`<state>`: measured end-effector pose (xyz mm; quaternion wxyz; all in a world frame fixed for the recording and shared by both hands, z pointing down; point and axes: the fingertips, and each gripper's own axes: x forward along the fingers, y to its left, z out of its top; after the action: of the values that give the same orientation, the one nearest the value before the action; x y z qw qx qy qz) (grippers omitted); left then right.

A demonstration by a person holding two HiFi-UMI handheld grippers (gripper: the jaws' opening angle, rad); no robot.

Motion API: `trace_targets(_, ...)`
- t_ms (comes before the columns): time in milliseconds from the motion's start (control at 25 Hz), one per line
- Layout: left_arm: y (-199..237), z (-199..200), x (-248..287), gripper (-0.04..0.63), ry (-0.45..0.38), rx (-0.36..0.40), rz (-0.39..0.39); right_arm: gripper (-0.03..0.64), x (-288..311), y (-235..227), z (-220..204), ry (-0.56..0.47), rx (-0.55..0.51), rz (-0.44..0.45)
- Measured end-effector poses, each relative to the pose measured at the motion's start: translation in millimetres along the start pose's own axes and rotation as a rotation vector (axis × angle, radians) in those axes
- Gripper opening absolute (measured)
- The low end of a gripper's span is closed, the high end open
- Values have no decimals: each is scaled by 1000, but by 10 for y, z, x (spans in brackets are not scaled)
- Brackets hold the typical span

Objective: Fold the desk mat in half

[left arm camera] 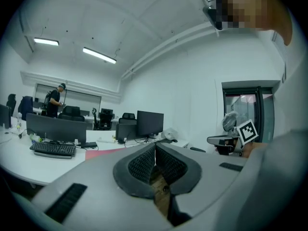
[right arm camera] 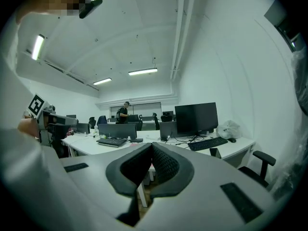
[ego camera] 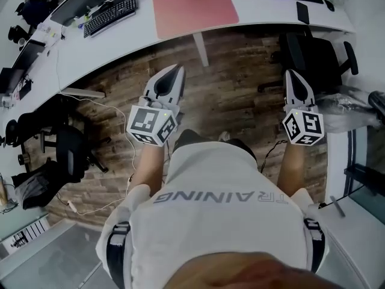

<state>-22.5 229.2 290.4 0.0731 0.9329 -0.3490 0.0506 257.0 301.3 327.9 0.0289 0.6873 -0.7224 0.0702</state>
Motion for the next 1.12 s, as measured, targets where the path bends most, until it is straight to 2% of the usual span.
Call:
trace_targets(240, 235, -109, 204, 31, 28, -31, 45, 23, 410, -23, -100, 38, -8, 61)
trace_targets(480, 644, -178, 436, 31, 24, -69, 60, 23, 885, 4, -26, 52, -42, 76)
trace_targets(680, 1070, -40, 804, 31, 5, -81, 52, 23, 1405, -16, 113, 62, -63, 67)
trace_targets(840, 1473, 62, 1089, 31, 23, -79, 44, 23, 1884, -13, 181, 77, -58, 52)
trace_targets(1120, 2314, 44, 1416, 31, 64, -92, 79, 23, 2713, 166, 20, 145, -47, 66)
